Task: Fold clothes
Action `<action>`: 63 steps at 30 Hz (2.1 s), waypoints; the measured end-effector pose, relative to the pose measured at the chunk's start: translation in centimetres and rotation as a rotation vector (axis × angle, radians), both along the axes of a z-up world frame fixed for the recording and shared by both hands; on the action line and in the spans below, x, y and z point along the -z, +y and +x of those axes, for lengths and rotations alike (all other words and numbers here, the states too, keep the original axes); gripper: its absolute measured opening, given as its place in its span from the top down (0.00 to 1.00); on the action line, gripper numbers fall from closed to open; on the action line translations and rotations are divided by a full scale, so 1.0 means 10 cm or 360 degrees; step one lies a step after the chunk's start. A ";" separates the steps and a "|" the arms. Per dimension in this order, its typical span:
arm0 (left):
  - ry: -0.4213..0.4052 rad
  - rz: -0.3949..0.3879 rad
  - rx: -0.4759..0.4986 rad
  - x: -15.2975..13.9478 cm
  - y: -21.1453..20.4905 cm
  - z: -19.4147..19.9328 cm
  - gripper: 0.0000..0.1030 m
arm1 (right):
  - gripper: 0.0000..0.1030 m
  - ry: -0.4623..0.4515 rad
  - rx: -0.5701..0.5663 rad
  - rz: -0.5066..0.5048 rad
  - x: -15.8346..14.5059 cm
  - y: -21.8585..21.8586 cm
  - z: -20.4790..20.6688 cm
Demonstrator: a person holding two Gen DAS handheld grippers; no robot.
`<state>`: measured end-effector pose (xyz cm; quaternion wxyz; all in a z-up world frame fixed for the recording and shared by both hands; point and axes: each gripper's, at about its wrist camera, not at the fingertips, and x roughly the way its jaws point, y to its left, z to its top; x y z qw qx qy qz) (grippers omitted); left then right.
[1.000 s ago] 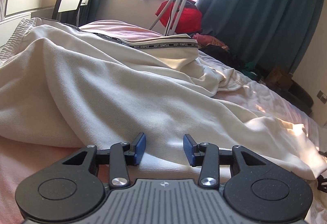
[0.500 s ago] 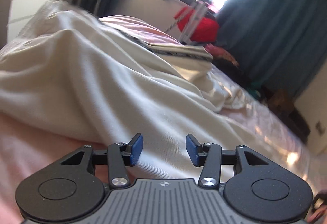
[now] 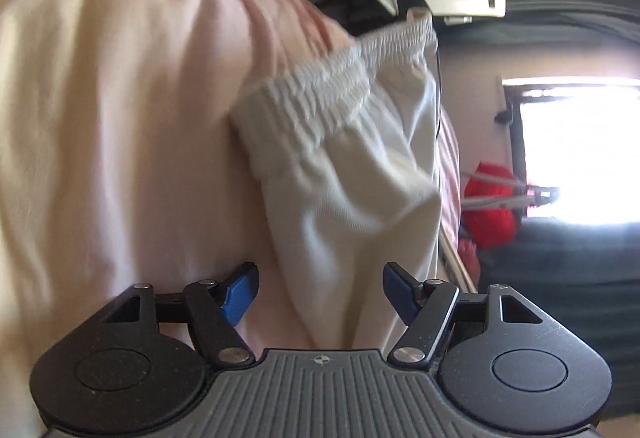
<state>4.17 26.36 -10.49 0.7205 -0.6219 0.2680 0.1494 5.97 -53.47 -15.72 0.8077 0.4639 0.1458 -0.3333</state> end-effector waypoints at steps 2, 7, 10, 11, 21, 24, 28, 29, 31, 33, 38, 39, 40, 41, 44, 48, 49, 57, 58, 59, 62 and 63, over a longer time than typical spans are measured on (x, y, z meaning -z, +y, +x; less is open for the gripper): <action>0.0042 0.0092 -0.0008 -0.07 0.08 0.07 0.79 | 0.93 0.0001 0.0005 -0.0004 0.00 0.01 0.01; 0.0126 0.0562 0.0091 -0.55 0.07 0.11 0.95 | 0.94 -0.0048 0.0048 0.0028 0.00 -0.02 -0.04; 0.0045 0.0538 0.0109 -0.84 0.26 -0.02 0.97 | 0.95 -0.0056 0.0097 0.0033 -0.05 -0.02 -0.12; 0.0033 0.0529 0.0106 -0.93 0.35 -0.08 0.97 | 0.95 -0.0040 0.0112 0.0009 -0.09 0.00 -0.15; 0.0314 0.0846 0.0430 -1.00 0.53 -0.24 0.97 | 0.94 0.0474 0.0289 -0.0017 -0.25 0.19 -0.49; 0.0417 0.0989 0.0543 -0.88 0.46 -0.20 0.90 | 0.91 0.0524 0.0213 0.0033 -0.16 0.14 -0.51; 0.0404 0.1150 0.0604 -0.90 0.31 -0.26 0.60 | 0.76 0.0531 0.0084 -0.0038 -0.28 0.21 -0.54; 0.0403 0.1193 0.0597 -0.91 0.28 -0.28 0.45 | 0.66 0.0537 0.0067 -0.0068 -0.33 0.25 -0.55; 0.0377 0.1343 0.0564 -1.01 0.17 -0.38 0.30 | 0.22 0.0481 0.0016 -0.0184 -0.48 0.37 -0.56; 0.0353 0.1520 0.0561 -1.10 -0.01 -0.42 0.20 | 0.18 0.0424 -0.0036 -0.0300 -0.63 0.48 -0.57; 0.0204 0.1744 0.0640 -1.36 -0.51 -0.43 0.15 | 0.18 0.0268 -0.0229 -0.0567 -1.05 0.89 -0.52; 0.0157 0.1766 0.0662 -1.40 -0.63 -0.42 0.14 | 0.18 0.0233 -0.0282 -0.0616 -1.14 0.99 -0.51; 0.0108 0.1787 0.0684 -1.44 -0.74 -0.41 0.13 | 0.18 0.0198 -0.0334 -0.0665 -1.22 1.08 -0.50; 0.0058 0.1797 0.0704 -1.48 -0.87 -0.39 0.12 | 0.18 0.0165 -0.0401 -0.0702 -1.28 1.19 -0.48; -0.0092 0.1799 0.0775 -1.58 -1.24 -0.32 0.10 | 0.18 0.0071 -0.0609 -0.0810 -1.47 1.52 -0.46; -0.0267 0.1804 0.0874 -1.71 -1.74 -0.18 0.08 | 0.18 -0.0048 -0.0877 -0.0886 -1.68 1.95 -0.40; -0.0307 0.1807 0.0898 -1.73 -1.86 -0.14 0.08 | 0.18 -0.0071 -0.0927 -0.0899 -1.72 2.04 -0.39; -0.0526 0.1834 0.1135 -1.57 -2.58 0.17 0.06 | 0.18 -0.0123 -0.1200 -0.0974 -1.69 2.68 -0.27; -0.0537 0.1855 0.1143 -1.51 -2.61 0.20 0.06 | 0.18 -0.0106 -0.1224 -0.0996 -1.65 2.76 -0.25; -0.0539 0.1878 0.1137 -1.45 -2.64 0.23 0.06 | 0.18 -0.0089 -0.1247 -0.1009 -1.61 2.81 -0.23; -0.0537 0.1906 0.1096 -1.26 -2.63 0.26 0.06 | 0.18 -0.0067 -0.1283 -0.1076 -1.51 2.95 -0.21; -0.0532 0.1907 0.1096 -1.20 -2.62 0.28 0.06 | 0.18 -0.0063 -0.1294 -0.1104 -1.48 3.00 -0.21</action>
